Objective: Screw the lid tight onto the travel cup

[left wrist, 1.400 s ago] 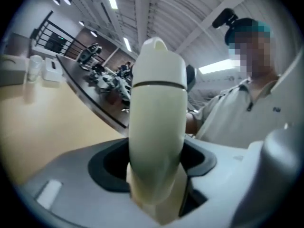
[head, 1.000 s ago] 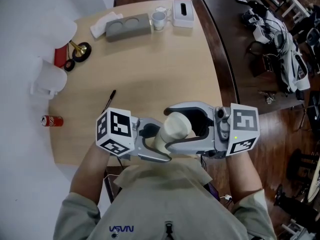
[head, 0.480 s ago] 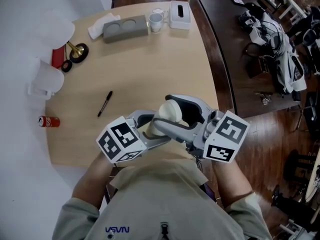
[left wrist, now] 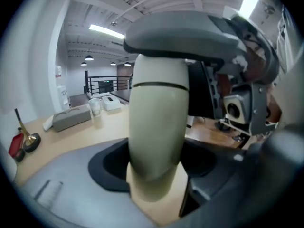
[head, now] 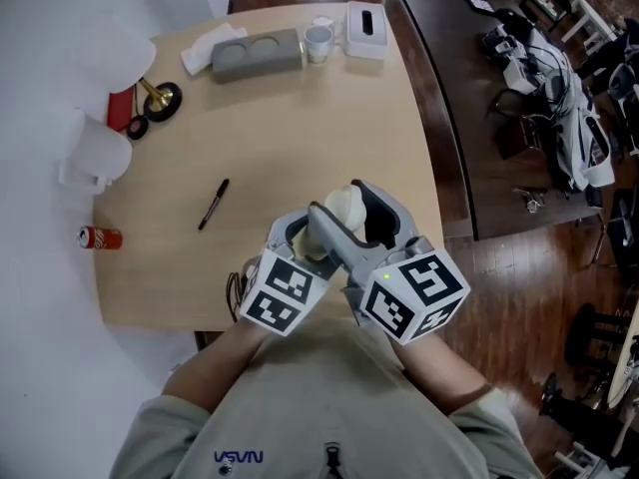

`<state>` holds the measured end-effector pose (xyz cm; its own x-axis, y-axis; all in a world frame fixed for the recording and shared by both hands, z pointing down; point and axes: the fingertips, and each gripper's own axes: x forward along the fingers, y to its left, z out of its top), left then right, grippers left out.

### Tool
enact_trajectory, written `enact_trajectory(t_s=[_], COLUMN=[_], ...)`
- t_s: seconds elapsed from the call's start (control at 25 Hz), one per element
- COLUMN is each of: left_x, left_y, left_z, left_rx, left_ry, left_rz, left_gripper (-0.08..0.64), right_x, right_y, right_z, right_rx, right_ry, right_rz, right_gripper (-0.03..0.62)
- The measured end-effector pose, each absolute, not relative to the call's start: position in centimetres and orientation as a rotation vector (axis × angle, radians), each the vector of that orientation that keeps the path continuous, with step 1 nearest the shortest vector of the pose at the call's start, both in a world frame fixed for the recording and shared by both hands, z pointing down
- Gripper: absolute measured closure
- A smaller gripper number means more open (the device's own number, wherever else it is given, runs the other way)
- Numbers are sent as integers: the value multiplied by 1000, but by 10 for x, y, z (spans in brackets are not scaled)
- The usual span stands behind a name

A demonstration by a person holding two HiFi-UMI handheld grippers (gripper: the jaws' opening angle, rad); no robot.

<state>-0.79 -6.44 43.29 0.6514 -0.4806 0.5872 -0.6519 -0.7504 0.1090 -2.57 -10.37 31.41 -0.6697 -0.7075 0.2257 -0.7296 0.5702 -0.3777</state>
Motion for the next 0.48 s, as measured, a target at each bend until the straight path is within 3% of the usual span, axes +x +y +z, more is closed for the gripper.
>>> enact_trajectory(t_s=[0.2, 0.48], left_x=[-6, -11], left_y=[-54, -6], left_z=[426, 379], left_rx=[2580, 2594], left_ry=[-657, 77], left_rz=[670, 450], left_gripper=[242, 242], right_x=[-33, -28], right_y=[-90, -56], right_z=[301, 262], right_rx=[1005, 410], right_ry=[-2846, -3016], right_rz=[658, 618], right_gripper=[299, 285])
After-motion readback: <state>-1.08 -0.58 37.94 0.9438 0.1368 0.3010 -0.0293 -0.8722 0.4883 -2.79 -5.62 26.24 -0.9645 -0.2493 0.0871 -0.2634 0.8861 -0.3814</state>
